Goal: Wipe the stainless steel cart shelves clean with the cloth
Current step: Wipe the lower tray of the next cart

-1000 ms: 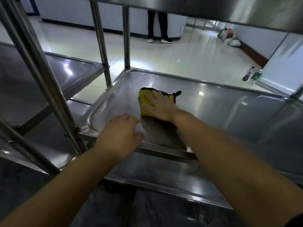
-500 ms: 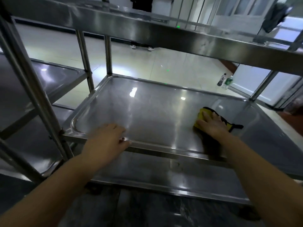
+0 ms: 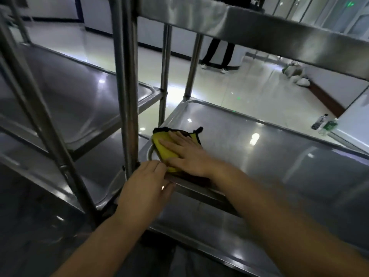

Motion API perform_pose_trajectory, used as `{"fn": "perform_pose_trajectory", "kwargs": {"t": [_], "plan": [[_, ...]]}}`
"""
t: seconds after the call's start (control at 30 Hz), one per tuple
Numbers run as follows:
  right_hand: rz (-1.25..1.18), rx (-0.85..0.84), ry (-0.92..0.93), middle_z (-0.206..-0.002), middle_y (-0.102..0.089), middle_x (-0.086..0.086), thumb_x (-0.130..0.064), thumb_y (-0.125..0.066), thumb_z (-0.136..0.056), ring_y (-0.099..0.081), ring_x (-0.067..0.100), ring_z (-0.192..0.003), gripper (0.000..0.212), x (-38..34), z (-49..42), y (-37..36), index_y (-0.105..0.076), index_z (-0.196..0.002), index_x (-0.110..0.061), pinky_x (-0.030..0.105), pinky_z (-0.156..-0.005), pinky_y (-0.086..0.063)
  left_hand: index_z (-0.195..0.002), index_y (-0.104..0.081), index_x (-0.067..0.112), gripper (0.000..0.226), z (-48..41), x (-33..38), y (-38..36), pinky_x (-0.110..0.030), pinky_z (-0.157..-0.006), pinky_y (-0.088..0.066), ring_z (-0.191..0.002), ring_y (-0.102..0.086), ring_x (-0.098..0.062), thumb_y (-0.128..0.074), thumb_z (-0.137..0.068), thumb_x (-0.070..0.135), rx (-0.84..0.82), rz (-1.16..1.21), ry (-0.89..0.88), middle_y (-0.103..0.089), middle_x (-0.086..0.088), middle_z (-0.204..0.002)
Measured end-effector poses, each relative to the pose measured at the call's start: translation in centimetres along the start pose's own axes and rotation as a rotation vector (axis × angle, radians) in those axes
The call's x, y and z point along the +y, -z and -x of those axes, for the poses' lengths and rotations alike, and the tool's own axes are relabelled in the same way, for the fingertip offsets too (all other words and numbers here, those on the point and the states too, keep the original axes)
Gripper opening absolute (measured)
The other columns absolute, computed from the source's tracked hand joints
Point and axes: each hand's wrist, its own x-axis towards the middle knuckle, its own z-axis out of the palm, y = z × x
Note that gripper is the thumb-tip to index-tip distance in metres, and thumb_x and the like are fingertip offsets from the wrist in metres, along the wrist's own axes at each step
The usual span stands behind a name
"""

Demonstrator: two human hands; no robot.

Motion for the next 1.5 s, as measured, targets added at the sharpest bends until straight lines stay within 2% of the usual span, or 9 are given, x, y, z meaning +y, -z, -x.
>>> {"fn": "perform_pose_trajectory", "kwargs": {"t": [0.17, 0.33, 0.53, 0.7, 0.87, 1.03, 1.13, 1.27, 1.5], "plan": [[0.0, -0.004, 0.019, -0.161, 0.005, -0.008, -0.047, -0.039, -0.099, 0.004, 0.011, -0.147, 0.061, 2.6, -5.3, 0.9, -0.006, -0.15, -0.041, 0.03, -0.115, 0.004, -0.077, -0.062, 0.018, 0.023, -0.3, -0.8, -0.2, -0.027, -0.062, -0.049, -0.075, -0.057, -0.017, -0.075, -0.066, 0.032, 0.018, 0.031, -0.006, -0.058, 0.004, -0.078], [0.091, 0.054, -0.143, -0.161, -0.006, -0.001, -0.088, -0.009, -0.073, -0.008, 0.024, -0.147, 0.095, 6.0, -11.2, 2.2, -0.008, -0.152, -0.036, 0.042, -0.119, -0.011, -0.079, -0.06, 0.022, 0.025, -0.3, -1.1, -0.5, -0.021, -0.065, -0.042, -0.076, -0.056, -0.013, -0.076, -0.065, 0.035, 0.051, 0.042, 0.004, -0.058, 0.007, -0.079], [0.046, 0.058, -0.238, -0.159, -0.01, -0.002, -0.087, -0.015, -0.075, -0.014, 0.026, -0.145, 0.088, 5.9, -12.6, 2.0, -0.01, -0.15, -0.04, 0.047, -0.116, -0.018, -0.077, -0.062, 0.021, 0.023, 0.0, -1.9, -1.0, -0.015, -0.067, -0.038, -0.076, -0.056, -0.012, -0.075, -0.066, 0.037, 0.112, 0.037, 0.0, -0.059, 0.008, -0.077], [0.034, 0.035, -0.131, -0.161, 0.006, -0.002, -0.058, -0.031, -0.097, -0.002, 0.024, -0.148, 0.065, 2.8, -8.4, 0.8, -0.001, -0.151, -0.038, 0.041, -0.117, -0.005, -0.082, -0.064, 0.02, 0.03, 0.1, -1.2, -0.6, -0.019, -0.066, -0.041, -0.079, -0.058, -0.014, -0.081, -0.063, 0.034, 0.085, 0.033, 0.03, -0.062, 0.006, -0.081], [-0.047, -0.041, -0.008, -0.159, 0.011, -0.012, -0.057, -0.036, -0.096, 0.01, 0.009, -0.146, 0.063, 1.1, -1.5, -0.2, 0.001, -0.146, -0.05, 0.033, -0.115, 0.007, -0.108, -0.062, 0.01, 0.044, 1.9, -0.7, -1.6, -0.019, -0.095, -0.034, -0.109, -0.047, -0.016, -0.08, -0.068, 0.011, 0.185, 0.09, 0.071, -0.059, -0.005, -0.111], [0.012, -0.091, -0.062, -0.156, 0.017, -0.018, -0.085, -0.034, -0.059, 0.015, -0.002, -0.138, 0.094, 0.4, 6.1, -0.8, 0.012, -0.136, -0.057, 0.025, -0.11, 0.009, -0.12, -0.058, 0.0, 0.053, 4.9, -0.6, -2.6, -0.029, -0.113, -0.024, -0.13, -0.033, -0.024, -0.075, -0.07, -0.004, 0.324, 0.073, 0.056, -0.052, -0.015, -0.128], [0.04, 0.041, -0.026, -0.16, 0.004, -0.011, -0.065, -0.07, -0.065, 0.002, 0.011, -0.146, 0.104, 0.2, 9.4, -2.1, 0.002, -0.139, -0.052, 0.025, -0.11, -0.004, -0.116, -0.059, -0.001, 0.048, 5.6, -0.2, -3.5, -0.034, -0.111, -0.027, -0.132, -0.031, -0.028, -0.073, -0.071, -0.004, 0.272, 0.06, 0.039, -0.053, -0.017, -0.128], [-0.068, 0.372, 0.01, -0.15, -0.038, -0.001, -0.019, -0.079, -0.073, -0.036, 0.019, -0.137, 0.087, -0.2, 11.2, -3.7, -0.029, -0.142, -0.039, 0.042, -0.109, -0.035, -0.114, -0.06, 0.001, 0.039, 6.5, 0.3, -4.3, -0.035, -0.109, -0.027, -0.132, -0.03, -0.029, -0.064, -0.075, -0.004, 0.245, 0.067, 0.035, -0.052, -0.018, -0.129], [0.095, 0.728, 0.28, -0.128, -0.061, 0.012, -0.024, -0.066, -0.082, -0.056, 0.028, -0.121, 0.05, -5.4, 16.0, -8.2, -0.052, -0.129, -0.016, 0.043, -0.096, -0.045, -0.108, -0.062, 0.002, 0.033, 8.2, -2.1, -4.9, -0.04, -0.107, -0.029, -0.128, -0.03, -0.032, -0.065, -0.075, 0.0, 0.225, 0.022, 0.099, -0.056, -0.018, -0.123]]}}
